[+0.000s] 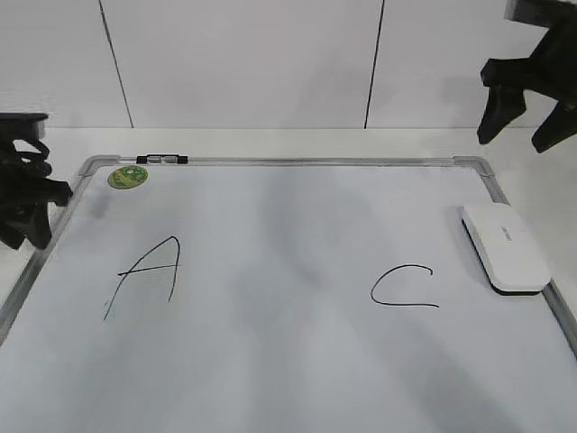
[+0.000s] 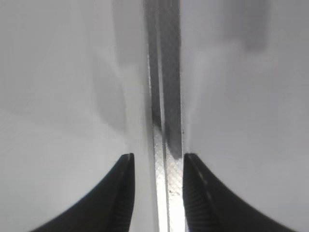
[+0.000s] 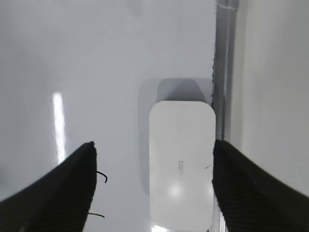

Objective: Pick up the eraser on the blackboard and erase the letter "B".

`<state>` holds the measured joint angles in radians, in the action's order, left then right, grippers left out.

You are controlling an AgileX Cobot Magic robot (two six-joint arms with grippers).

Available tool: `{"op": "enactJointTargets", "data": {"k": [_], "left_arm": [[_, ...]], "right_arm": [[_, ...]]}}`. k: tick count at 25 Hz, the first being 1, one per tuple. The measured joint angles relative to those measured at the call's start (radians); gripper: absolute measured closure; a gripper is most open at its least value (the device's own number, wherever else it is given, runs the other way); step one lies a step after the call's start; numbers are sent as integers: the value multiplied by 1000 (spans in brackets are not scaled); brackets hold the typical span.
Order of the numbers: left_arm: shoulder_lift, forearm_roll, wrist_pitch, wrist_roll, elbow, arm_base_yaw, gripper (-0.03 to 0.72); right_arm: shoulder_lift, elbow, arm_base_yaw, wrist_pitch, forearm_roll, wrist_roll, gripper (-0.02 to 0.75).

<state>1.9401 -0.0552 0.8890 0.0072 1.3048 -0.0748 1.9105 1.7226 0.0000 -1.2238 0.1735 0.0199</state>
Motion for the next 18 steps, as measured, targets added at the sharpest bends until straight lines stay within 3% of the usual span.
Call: {"op": "enactJointTargets", "data": {"k": [8, 18], "left_arm": [[-77, 6, 247, 0, 173, 0, 430], [-302, -34, 331, 0, 157, 0, 441]], "right_arm": [[-122, -5, 0, -4, 2, -2, 165], [-442, -214, 0, -14, -6, 0, 166]]}}
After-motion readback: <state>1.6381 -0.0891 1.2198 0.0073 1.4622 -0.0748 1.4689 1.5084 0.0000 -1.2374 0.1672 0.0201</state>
